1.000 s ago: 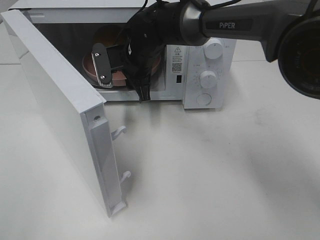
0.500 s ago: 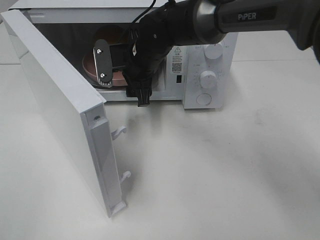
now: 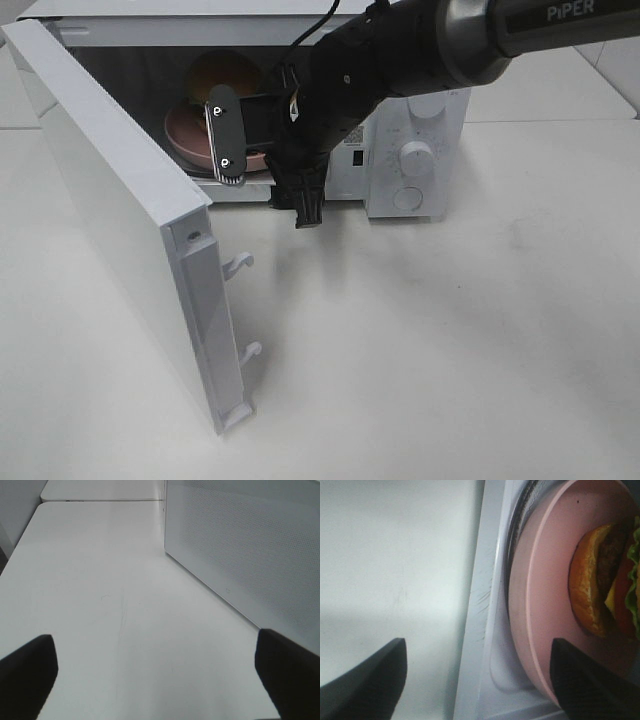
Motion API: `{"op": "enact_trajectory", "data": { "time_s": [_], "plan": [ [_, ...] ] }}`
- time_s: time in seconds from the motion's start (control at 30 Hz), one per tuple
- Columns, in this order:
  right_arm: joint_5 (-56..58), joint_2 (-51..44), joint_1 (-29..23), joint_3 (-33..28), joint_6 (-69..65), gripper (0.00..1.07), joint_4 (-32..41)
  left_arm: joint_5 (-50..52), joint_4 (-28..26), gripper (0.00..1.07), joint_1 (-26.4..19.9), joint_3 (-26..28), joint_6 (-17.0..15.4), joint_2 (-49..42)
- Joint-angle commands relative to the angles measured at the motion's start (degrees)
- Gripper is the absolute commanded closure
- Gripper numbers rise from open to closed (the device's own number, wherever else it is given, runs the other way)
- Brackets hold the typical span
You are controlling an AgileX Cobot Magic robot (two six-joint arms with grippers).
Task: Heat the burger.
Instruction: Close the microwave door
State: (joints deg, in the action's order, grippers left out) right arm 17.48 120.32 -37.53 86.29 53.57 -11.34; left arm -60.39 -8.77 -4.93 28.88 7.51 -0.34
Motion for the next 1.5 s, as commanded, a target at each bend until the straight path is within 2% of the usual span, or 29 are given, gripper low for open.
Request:
{"op": "enact_trajectory", "data": {
  "time_s": [0.03,0.77,1.1,1.17,1.27,1.5],
  "plan": [
    [-0.8,-3.3,-0.2,-3.2,-0.2,0.31,-0.2,0.8,0.2,0.07,-0.1,-0.2,-0.3,-1.1],
    [-0.6,-17.5,1.5,-17.2,-1.7,0.31,-0.3,0.8,0.2,0.07,-0.1,-0.2,-0.3,-1.1],
    [-0.7,-26.1,2.0,-25.4,-8.1,0.31,-0.3,0.8,0.2,0.07,-0.1,-0.2,-0.3,-1.1],
    [-0.7,-29.5,2.0,-28.6,-11.8,0.31,-0.3,0.8,0.2,0.07,-0.1,-0.2,-0.3,-1.1],
    [-0.6,-30.3,2.0,-29.4,-12.5,0.31,-0.3,0.8,0.2,0.07,-0.1,-0.2,-0.3,-1.1],
    [-0.5,-36.6,2.0,-35.6,-20.6,0.31,-0.5,0.8,0.2,0.07,-0.1,-0.2,-0.3,-1.1]
  ]
}}
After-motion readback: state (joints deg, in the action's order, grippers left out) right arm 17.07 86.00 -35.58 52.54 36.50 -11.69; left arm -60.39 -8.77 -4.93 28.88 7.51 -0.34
